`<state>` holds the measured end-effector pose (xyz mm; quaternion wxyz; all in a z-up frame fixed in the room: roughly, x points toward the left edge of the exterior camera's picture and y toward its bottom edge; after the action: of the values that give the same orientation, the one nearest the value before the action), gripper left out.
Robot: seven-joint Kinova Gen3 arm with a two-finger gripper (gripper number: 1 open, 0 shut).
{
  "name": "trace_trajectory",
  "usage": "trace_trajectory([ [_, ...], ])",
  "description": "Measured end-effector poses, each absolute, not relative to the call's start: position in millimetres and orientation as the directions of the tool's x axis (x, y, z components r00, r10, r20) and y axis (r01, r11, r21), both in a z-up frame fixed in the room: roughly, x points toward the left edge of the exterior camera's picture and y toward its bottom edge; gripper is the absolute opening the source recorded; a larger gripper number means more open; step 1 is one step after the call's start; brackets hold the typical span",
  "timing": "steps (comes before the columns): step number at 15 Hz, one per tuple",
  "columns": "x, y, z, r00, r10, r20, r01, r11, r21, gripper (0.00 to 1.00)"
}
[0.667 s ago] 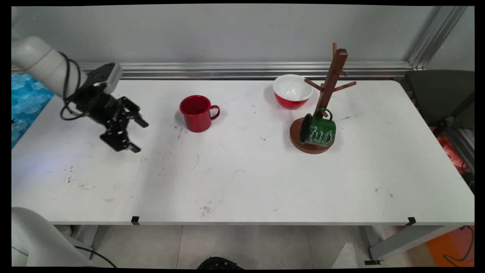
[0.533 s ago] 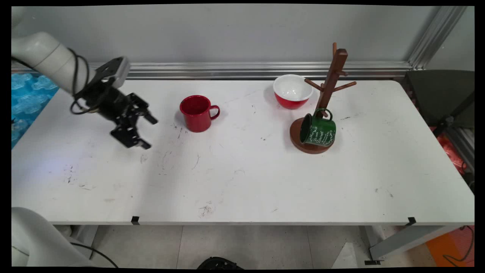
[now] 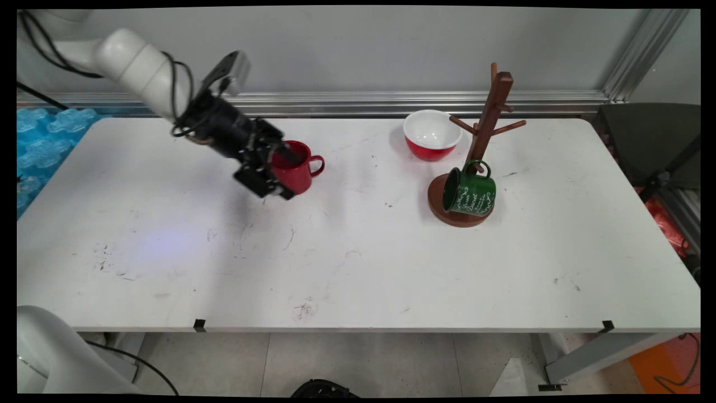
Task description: Pick up the green mug from the rack
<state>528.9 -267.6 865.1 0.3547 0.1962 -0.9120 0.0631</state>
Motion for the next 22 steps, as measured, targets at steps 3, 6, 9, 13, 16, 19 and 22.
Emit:
trace_trajectory([
  [3,502,-283,861,-0.630,-0.290,0.720,-0.392,0.920,0.028,1.00],
  [6,479,-295,851,-0.595,-0.269,0.757,-0.382,0.924,0.027,1.00],
  [9,458,-308,839,-0.566,-0.247,0.786,-0.374,0.927,0.021,1.00],
  [13,433,-322,821,-0.535,-0.223,0.815,-0.368,0.930,0.013,1.00],
  [16,414,-329,809,-0.516,-0.212,0.830,-0.364,0.932,0.012,1.00],
  [19,398,-334,800,-0.499,-0.205,0.842,-0.361,0.932,0.013,1.00],
  [22,384,-337,792,-0.485,-0.206,0.850,-0.361,0.932,0.020,1.00],
])
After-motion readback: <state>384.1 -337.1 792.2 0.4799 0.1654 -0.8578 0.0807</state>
